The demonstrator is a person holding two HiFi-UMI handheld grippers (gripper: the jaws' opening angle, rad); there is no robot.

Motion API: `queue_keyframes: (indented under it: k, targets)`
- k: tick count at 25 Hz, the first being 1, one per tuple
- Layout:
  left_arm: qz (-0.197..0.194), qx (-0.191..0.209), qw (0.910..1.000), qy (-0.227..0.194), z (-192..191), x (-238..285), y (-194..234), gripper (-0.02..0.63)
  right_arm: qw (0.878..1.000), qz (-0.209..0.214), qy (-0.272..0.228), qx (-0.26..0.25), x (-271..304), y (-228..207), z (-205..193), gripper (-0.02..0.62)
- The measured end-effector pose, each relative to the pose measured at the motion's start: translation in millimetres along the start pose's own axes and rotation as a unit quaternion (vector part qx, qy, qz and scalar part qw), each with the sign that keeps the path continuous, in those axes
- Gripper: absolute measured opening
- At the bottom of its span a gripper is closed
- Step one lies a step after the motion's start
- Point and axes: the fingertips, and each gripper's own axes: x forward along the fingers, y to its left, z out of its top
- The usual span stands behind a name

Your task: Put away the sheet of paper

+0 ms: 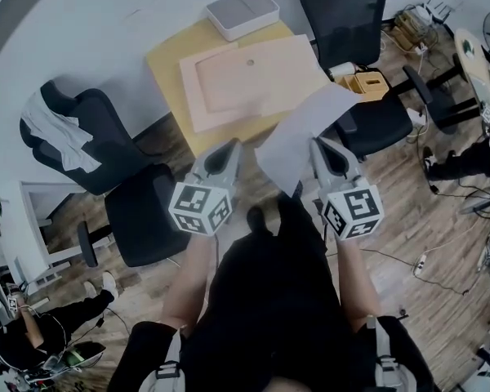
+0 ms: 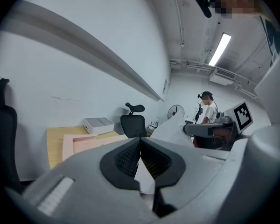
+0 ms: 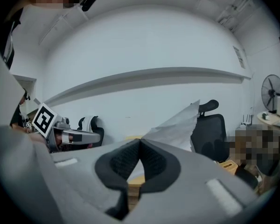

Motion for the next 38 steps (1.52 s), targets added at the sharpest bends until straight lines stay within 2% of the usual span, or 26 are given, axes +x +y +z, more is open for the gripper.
queue_keyframes:
  k: [5,15,23,30,38]
  targets:
    - [0.013,0.001,0.9999,0.002,8,26,0,0.009,1.000,0.018,-0.003,0.015,15,-29,7,0.002]
    - [0.042,0.001,0.9991,0.004,31,94,-11,0.009,0.998,0.065,0.006,0.010,49,-89,25,0.002]
    - [0.075,-0.013,0.9970,0.017,26,127,-22,0.009,0.995,0.099,0.018,0.011,67,-133,28,0.002]
    - [0.096,-0.023,0.9947,0.031,11,134,-21,0.009,0.992,0.124,0.035,0.009,87,-145,21,0.002]
    - [0.116,-0.048,0.9910,0.045,-5,129,22,0.009,0.989,0.138,0.053,0.003,130,-134,16,0.002]
